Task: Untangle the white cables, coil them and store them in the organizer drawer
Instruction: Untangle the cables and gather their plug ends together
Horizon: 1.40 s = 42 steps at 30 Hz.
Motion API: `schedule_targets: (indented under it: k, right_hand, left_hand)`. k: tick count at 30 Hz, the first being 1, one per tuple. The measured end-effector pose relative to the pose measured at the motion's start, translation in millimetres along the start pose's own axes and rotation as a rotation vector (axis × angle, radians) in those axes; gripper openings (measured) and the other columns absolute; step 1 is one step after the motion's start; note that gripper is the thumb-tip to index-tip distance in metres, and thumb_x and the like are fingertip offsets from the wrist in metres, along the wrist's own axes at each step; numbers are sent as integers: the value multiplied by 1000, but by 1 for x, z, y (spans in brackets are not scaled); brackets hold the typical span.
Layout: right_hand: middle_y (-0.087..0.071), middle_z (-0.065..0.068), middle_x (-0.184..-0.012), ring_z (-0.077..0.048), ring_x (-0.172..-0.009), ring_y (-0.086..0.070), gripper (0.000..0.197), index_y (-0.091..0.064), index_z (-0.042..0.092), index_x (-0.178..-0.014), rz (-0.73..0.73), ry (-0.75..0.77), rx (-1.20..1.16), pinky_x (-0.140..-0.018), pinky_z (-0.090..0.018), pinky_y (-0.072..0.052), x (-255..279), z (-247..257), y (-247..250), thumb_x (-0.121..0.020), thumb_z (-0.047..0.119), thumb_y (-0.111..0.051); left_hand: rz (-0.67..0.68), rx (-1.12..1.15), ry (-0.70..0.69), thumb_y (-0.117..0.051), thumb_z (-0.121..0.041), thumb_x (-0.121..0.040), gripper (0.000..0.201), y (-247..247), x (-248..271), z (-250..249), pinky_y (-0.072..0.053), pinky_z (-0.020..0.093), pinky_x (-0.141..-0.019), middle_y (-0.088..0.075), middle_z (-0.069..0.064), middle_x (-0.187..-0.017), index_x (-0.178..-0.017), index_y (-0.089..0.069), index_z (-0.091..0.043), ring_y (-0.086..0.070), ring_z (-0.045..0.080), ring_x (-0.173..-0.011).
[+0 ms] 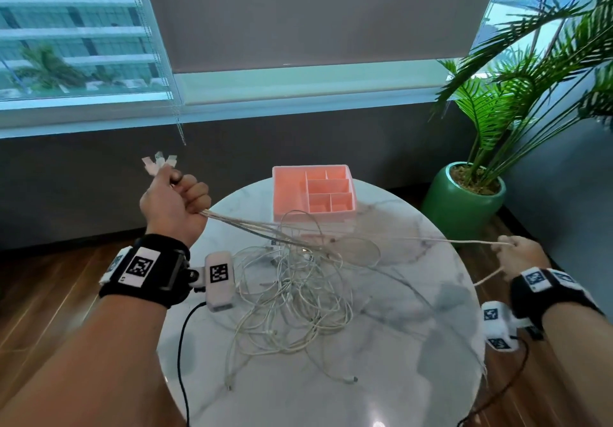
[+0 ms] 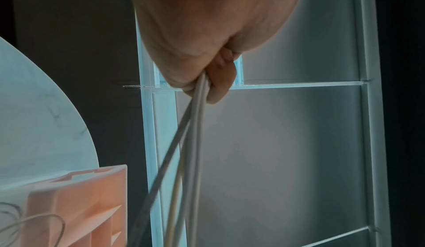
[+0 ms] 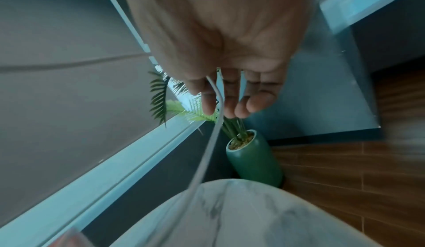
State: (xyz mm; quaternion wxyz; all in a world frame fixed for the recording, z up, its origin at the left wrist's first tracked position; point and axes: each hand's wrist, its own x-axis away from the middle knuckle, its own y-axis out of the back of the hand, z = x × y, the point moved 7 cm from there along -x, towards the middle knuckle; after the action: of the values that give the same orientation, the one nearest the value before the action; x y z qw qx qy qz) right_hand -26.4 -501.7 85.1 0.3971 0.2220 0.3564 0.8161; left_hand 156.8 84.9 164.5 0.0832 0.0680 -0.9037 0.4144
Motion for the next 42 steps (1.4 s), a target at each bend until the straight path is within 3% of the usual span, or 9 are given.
schedule_targets:
  k: [4, 9, 15, 20, 25, 27, 30, 35, 42]
  right_hand:
    - [-70, -17, -65, -37, -62, -64, 58, -67, 8, -72, -164, -94, -193, -69, -48, -57, -9, -10, 36, -89, 57, -41]
    - [-66, -18, -53, -20, -30, -49, 66, -58, 5, -71, -80, -323, -466, -36, -20, -39, -13, -20, 38, -95, 64, -42]
    - [-64, -13, -60, -25, -49, -49, 62, -65, 1, -74, 33, -357, -252, -52, -30, -43, -20, -43, 30, -85, 62, -63]
    - [-57, -14, -62, -31, -59, -53, 49, -60, -6, -68, -41, -153, 296, -52, -35, -35, -30, -55, 45, -81, 37, -80]
    - [-71, -7, -83, -30, -80, -72, 62, -70, 5, -100, 542, -39, 694, -66, -37, -57, 3, -51, -19, -51, 32, -95]
    - [-70, -6, -109, -22, -95, -70, 85, -58, 10, -126, 711, 157, 675, -79, -33, -57, 28, -10, -56, -54, 37, -92]
    - [-44, -1, -150, -16, -136, -44, 97, -36, 15, -150, 700, 519, 339, -114, -30, -33, 77, 88, -89, -70, 41, -85]
    - [-45, 5, -148, -13, -136, -42, 72, -40, 24, -147, 758, 1036, -178, -112, -30, -32, 212, 234, -96, -80, 27, -67]
    - [-68, 2, -88, -17, -81, -65, 14, -62, 21, -100, 794, 942, -177, -79, -39, -54, 227, 242, -123, -92, 17, -51]
  left_hand:
    - [9, -43, 14, -39, -24, -104, 41, -6, -1, 16, -9, 22, -36, -20, -8, -57, -63, -34, -24, -14, 8, -43]
    - [-15, -115, 26, -37, -24, -105, 41, -5, -6, 31, -10, 22, -34, -23, -8, -54, -63, -34, -24, -15, 7, -41]
    - [-65, -124, 37, -36, -22, -103, 40, 10, -13, 33, -11, 21, -33, -23, -8, -55, -63, -33, -24, -15, 7, -41]
    - [-53, -125, 49, -38, -22, -102, 39, 11, -9, 29, -11, 20, -33, -23, -8, -54, -63, -34, -24, -16, 6, -40]
    - [62, -181, 96, -39, -17, -101, 36, -25, 14, 49, -12, 19, -32, -23, -8, -53, -66, -34, -23, -16, 5, -40]
    - [105, -201, 115, -39, -18, -102, 35, -43, 26, 61, -12, 19, -32, -23, -8, -53, -67, -35, -23, -16, 5, -40]
    - [172, -215, 160, -39, -18, -101, 34, -68, 42, 78, -13, 18, -32, -22, -7, -54, -68, -35, -22, -15, 5, -40]
    - [283, -199, 203, -34, -16, -92, 24, -101, 63, 89, -15, 18, -34, -22, -6, -56, -68, -35, -21, -15, 7, -41]
    - [244, -88, 118, -33, -16, -96, 28, -95, 58, 61, -19, 19, -33, -24, -5, -60, -69, -38, -20, -18, 7, -43]
